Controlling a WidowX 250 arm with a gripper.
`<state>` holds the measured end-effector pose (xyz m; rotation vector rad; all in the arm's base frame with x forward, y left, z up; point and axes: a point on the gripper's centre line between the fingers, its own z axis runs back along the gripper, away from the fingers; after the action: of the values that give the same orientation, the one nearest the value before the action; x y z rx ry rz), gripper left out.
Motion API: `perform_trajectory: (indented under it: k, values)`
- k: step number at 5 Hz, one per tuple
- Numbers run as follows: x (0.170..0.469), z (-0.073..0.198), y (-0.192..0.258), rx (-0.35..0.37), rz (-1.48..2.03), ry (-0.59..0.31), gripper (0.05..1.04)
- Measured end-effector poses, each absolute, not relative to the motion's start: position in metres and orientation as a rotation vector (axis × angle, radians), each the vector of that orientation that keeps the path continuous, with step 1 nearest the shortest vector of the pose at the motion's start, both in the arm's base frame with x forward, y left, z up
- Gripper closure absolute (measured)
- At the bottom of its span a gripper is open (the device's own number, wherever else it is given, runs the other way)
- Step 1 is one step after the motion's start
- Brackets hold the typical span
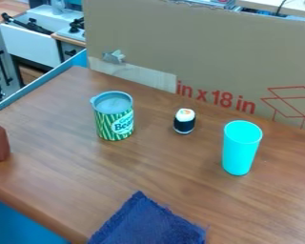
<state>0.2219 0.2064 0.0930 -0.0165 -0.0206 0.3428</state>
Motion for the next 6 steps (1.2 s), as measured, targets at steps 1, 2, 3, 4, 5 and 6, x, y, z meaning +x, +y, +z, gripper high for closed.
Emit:
perform_trajectory:
  k: [1, 2, 3, 4, 5, 6]
  values:
    - [0.224, 0.100, 0.199, -0.050, 0.325, -0.047, 0.737]
    - [0.227, 0.128, 0.188, -0.021, 0.280, -0.104, 0.737]
    - [0.241, 0.155, 0.150, -0.013, 0.164, -0.149, 0.737]
    - [0.262, 0.162, 0.100, -0.034, -0.040, -0.183, 0.737]
    - [0.273, 0.162, 0.050, -0.081, -0.247, -0.175, 0.737]
    - [0.277, 0.159, -0.001, -0.116, -0.442, -0.155, 0.737]
